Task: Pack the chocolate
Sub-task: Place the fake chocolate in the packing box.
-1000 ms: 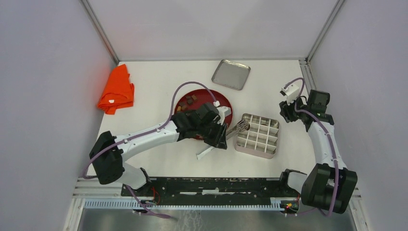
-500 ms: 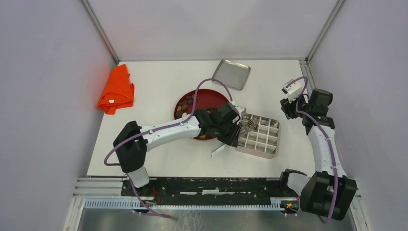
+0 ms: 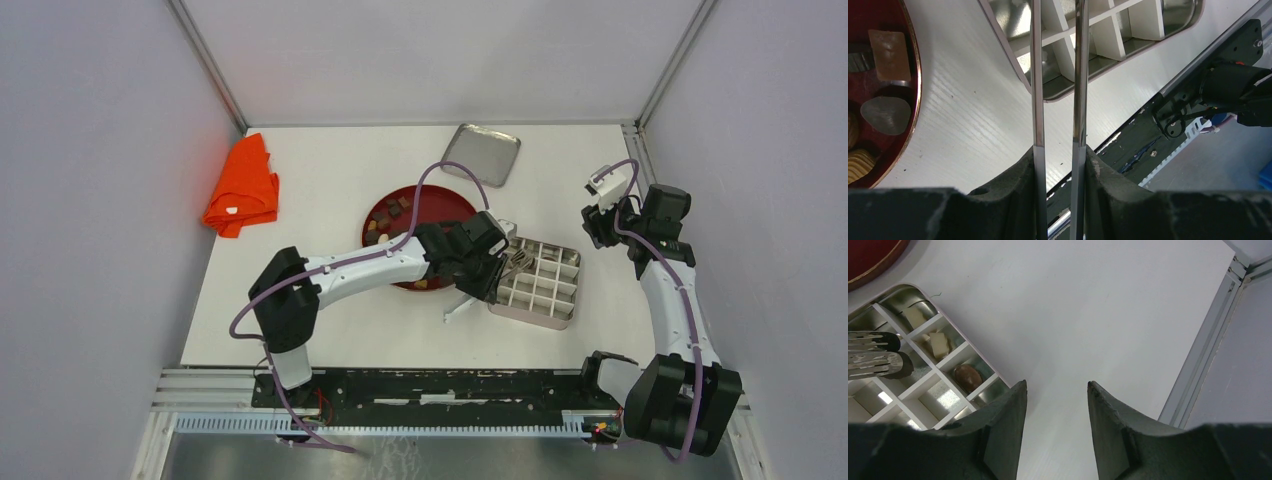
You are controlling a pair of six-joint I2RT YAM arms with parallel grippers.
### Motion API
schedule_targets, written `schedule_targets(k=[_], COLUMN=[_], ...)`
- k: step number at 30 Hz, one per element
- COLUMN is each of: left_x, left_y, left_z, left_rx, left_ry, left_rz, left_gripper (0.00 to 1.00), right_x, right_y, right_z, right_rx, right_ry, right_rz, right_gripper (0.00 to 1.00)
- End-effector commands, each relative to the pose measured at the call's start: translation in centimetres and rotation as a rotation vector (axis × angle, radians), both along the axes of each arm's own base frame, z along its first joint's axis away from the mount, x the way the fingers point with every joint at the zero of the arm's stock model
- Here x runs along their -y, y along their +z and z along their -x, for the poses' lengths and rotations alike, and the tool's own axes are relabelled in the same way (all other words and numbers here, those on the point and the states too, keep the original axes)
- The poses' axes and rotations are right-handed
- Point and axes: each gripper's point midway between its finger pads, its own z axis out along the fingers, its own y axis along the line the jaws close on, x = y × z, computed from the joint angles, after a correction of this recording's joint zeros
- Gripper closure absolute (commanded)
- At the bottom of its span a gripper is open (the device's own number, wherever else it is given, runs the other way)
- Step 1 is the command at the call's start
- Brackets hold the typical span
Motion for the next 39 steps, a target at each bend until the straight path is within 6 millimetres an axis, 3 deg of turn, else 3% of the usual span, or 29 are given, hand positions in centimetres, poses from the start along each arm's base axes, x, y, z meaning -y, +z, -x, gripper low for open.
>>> schedule_targets(k=[1,6,29,32,39], left_x=[1.3,1.1,1.2,1.3,0.5], left_y=[1.8,1.5,1.9,2.6,6.7], left_z=[-0.6,-0.7,-0.5,-0.6,-0.7], left_rx=[0.046,0.044,0.037,0.051,0.100], left_ry=[-0.036,-0.029,-0.035,-0.028,0.022], left_rz=[0.032,0.010,0.022,0.043,0.160], left_gripper=[0.76,0.66,0.56,0.58,0.62], right_x=[-0.1,-0.1,-0.2,-0.2,-0.3], right_y=[1.0,0.9,0.8,0.9,0.6], right_z=[-0.6,-0.5,-0.4,-0.4,-0.4], right_rx=[0.032,0.028,0.027,0.027,0.020], right_ry=[0.010,0.014,0.023,0.024,0.031], right_rz=[-0.008,-0.008,-0.001,0.001,-0.005], right_gripper=[0.46,0.46,0.45,0.45,0.45])
